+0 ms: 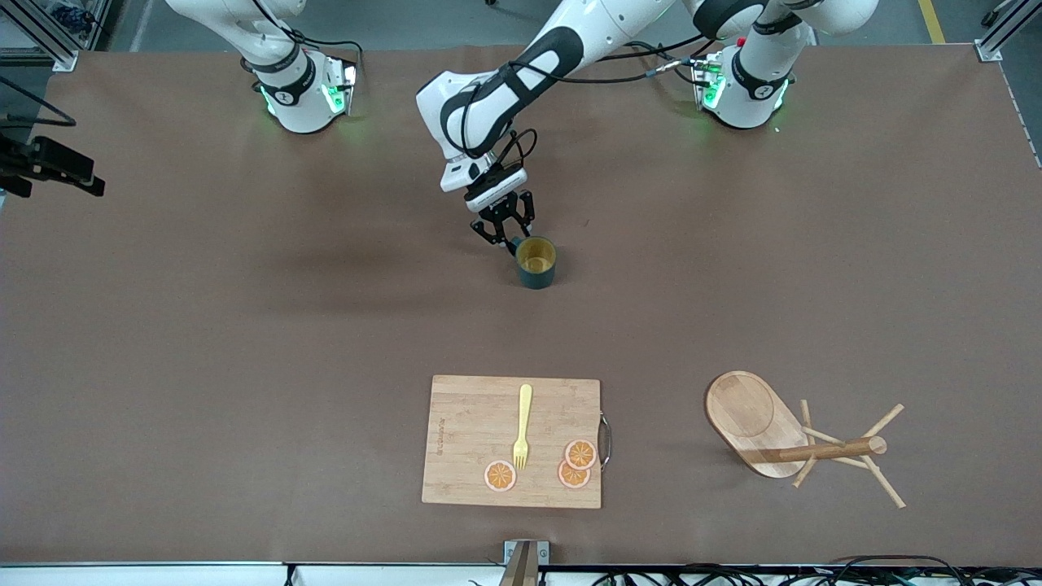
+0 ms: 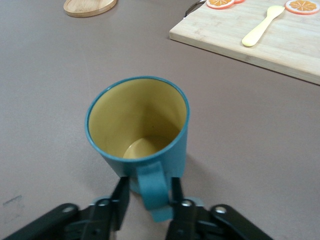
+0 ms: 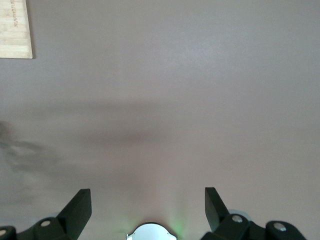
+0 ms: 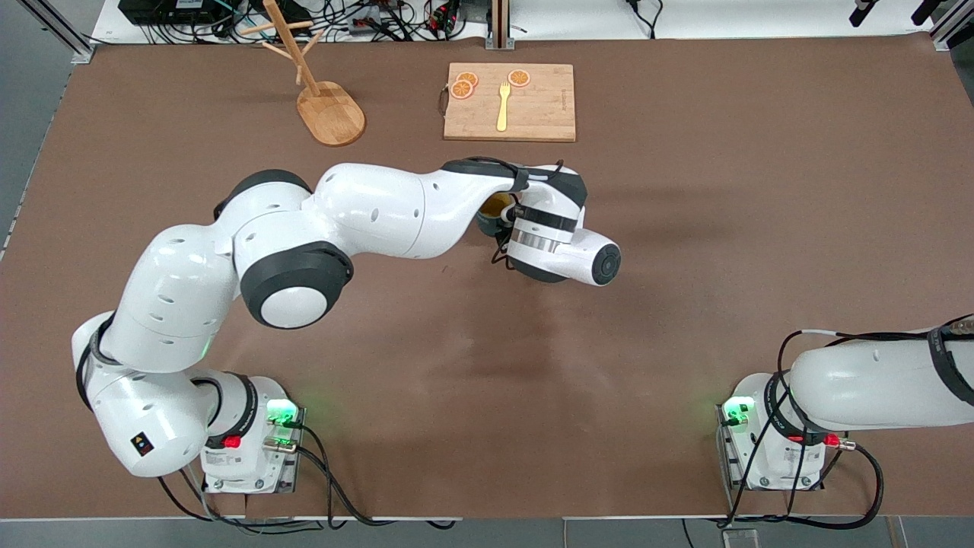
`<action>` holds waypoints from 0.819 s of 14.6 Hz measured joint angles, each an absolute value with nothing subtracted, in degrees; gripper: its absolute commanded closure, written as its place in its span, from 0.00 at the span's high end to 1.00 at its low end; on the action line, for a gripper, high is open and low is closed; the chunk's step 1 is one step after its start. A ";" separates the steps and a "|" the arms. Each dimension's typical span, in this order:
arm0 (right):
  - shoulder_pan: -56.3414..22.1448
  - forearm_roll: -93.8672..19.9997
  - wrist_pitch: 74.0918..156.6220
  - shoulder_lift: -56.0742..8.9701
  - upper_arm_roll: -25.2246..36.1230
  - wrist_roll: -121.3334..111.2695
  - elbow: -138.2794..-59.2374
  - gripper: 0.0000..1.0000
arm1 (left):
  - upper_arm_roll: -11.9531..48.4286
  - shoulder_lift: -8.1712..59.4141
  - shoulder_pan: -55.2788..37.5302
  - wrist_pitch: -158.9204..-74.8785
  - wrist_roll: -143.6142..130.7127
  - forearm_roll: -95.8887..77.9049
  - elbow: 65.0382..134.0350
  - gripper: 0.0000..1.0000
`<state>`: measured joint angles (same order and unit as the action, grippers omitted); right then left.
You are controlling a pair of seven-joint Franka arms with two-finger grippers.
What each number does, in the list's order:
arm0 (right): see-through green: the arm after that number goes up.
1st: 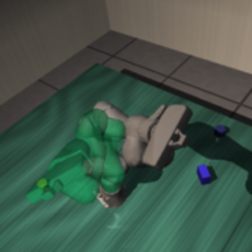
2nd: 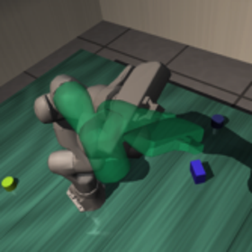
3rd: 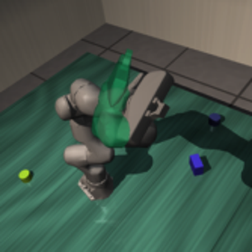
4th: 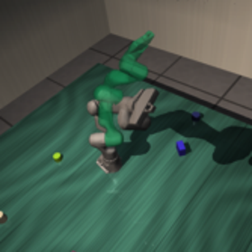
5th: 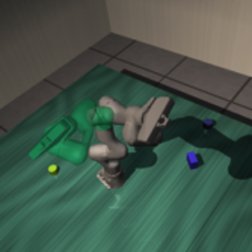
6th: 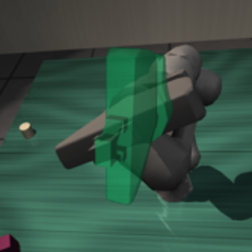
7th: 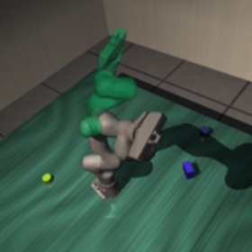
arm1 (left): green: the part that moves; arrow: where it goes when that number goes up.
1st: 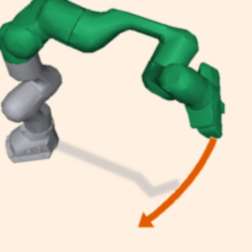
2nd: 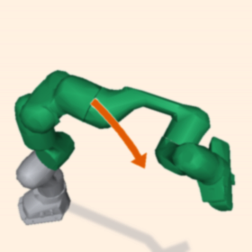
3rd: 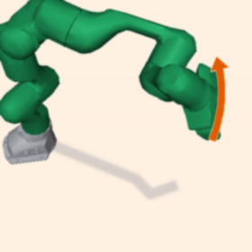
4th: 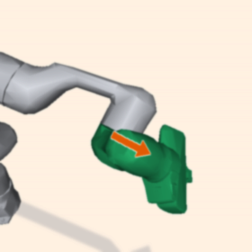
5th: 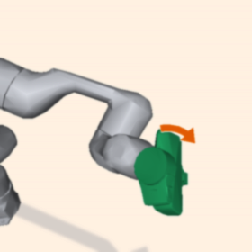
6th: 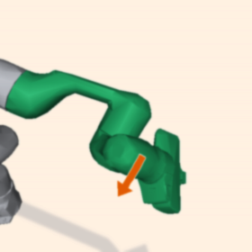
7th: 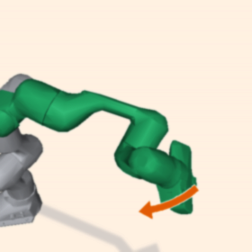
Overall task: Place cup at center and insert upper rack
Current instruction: 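Lower the left gripper onto the mug handle and close it, then lift the mug with the left gripper and carry it to the wooden stand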
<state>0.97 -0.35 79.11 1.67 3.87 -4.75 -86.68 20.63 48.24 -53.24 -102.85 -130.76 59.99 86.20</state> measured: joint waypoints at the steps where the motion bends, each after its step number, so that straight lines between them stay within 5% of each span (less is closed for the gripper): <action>1: 0.97 -0.37 79.11 2.74 3.87 -4.75 -87.33 1.00 | 20.63 48.24 -53.24 -102.86 -130.81 59.99 86.14 0.12; 4: 0.97 -0.39 79.22 4.20 3.87 -4.75 -88.54 1.00 | 20.64 48.25 -53.24 -102.89 -130.86 59.99 85.88 0.01; 12: 0.97 -0.42 79.85 4.22 3.86 -4.75 -89.19 1.00 | 20.68 41.20 -47.35 -102.87 -120.72 48.14 78.90 0.01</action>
